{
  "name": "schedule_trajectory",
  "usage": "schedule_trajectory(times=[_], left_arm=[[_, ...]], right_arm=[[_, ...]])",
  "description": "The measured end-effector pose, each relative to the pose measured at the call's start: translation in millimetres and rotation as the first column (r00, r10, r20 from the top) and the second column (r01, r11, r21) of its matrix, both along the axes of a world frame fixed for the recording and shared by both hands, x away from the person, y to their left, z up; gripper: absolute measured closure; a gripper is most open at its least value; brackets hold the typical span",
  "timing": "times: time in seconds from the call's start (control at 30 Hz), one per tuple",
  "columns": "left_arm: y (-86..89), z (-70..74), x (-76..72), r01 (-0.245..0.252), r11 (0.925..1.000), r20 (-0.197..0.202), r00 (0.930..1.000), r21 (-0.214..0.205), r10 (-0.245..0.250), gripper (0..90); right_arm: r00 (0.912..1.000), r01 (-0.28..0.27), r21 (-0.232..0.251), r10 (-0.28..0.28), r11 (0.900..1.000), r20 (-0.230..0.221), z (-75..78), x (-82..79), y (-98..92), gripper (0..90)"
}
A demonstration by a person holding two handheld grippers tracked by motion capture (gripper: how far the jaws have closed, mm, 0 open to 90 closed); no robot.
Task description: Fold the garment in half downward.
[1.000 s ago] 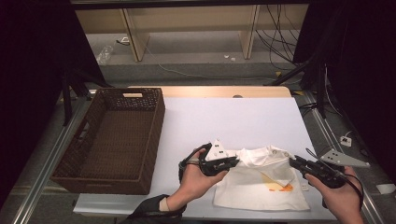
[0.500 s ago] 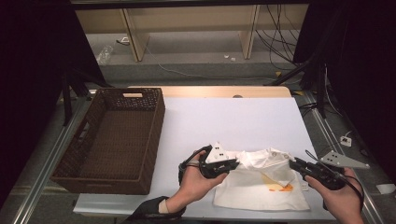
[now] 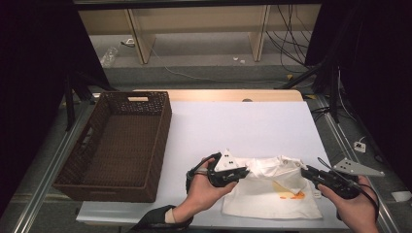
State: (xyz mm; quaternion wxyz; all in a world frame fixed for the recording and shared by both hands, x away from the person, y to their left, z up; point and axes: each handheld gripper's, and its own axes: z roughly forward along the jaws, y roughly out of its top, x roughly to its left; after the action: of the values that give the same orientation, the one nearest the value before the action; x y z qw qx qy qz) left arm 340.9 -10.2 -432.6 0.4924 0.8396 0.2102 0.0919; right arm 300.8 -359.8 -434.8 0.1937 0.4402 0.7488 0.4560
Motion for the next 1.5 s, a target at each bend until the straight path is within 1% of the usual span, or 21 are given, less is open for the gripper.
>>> schedule_trajectory(times=[0.27,0.6,0.77,1.0,1.1,1.13,1.5], left_arm=[[-0.5,-1.2,-1.7,0.007,1.0,0.0,1.0,0.007,-0.007,85.1],[-1.0,-2.6,-3.8,0.012,0.9998,0.0,0.9999,0.016,-0.012,85.2],[-1.2,-3.3,-4.0,0.016,0.9996,0.0,0.9999,0.022,-0.016,85.1],[-1.5,-3.7,-4.6,0.017,0.9995,-0.001,0.9999,0.026,-0.017,85.2],[-1.7,-3.9,-5.0,0.019,0.9994,0.0,0.9998,0.03,-0.019,85.2],[-1.6,-4.2,-5.2,0.02,0.9993,0.0,0.9998,0.032,-0.02,85.1],[-1.9,-5.2,-6.4,0.021,0.9991,0.002,0.9998,0.037,-0.021,85.1]], right_arm=[[1.0,-0.004,0.004,0.004,1.0,-0.002,-1.6,-2.2,-0.1,77.0],[1.0,-0.007,-0.007,0.007,0.9999,-0.005,-1.6,-2.9,0.2,77.0],[1.0,-0.007,-0.003,0.007,1.0,-0.006,-2.5,-2.8,0.7,77.0],[0.9998,-0.014,-0.014,0.013,0.9998,-0.013,-2.4,-2.9,0.6,77.0],[0.9998,-0.014,-0.012,0.013,0.9998,-0.014,-2.7,-2.9,1.1,77.0],[0.9997,-0.015,-0.02,0.015,0.9997,-0.018,-2.4,-3.0,0.8,77.0],[0.9996,-0.02,-0.033,0.019,0.9993,-0.019,-2.7,-3.0,2.0,77.0]])
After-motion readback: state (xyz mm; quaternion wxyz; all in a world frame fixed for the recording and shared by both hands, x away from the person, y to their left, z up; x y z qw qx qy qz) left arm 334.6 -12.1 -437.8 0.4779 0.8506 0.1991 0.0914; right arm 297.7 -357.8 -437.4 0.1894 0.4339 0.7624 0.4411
